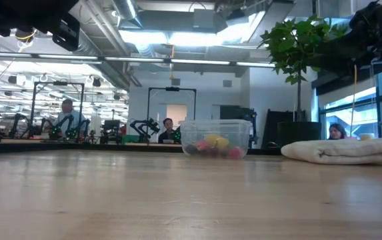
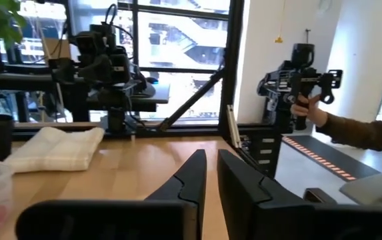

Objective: Pick and placing Produce into tupperware
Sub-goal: Return to Home Position

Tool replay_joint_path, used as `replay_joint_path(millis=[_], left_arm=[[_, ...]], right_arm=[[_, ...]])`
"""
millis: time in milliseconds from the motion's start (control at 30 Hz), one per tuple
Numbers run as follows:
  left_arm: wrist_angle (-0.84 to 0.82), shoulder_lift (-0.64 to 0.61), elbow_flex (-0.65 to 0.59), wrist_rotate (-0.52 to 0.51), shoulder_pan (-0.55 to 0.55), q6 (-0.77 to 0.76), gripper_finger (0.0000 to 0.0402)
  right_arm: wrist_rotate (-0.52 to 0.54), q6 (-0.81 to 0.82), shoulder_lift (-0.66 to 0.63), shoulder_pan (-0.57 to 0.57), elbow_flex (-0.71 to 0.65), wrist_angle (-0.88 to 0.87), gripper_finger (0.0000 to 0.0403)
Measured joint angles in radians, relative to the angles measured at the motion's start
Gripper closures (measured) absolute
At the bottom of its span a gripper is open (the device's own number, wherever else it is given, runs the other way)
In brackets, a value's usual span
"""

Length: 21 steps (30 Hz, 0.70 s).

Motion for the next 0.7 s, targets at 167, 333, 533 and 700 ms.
replay_joint_path(millis=[167, 333, 533, 700], left_arm=[[0.001, 0.0, 0.0, 0.0, 0.045, 0.033, 0.0379], [0.001, 0.0, 0.0, 0.005, 0.135, 0.048, 0.0387], [0.001, 0.0, 0.0, 0.048, 0.291, 0.055, 0.0397], [0.047, 0.0, 0.0, 0.227, 0.405, 0.103, 0.04]], right_arm=[[0.0, -0.017, 0.0, 0.0, -0.011, 0.018, 0.0163], [0.0, -0.022, 0.0, 0.0, -0.092, 0.124, 0.0163], [-0.001, -0.018, 0.003, 0.0, -0.163, 0.203, 0.0163], [-0.001, -0.024, 0.0, 0.0, -0.162, 0.224, 0.0163]])
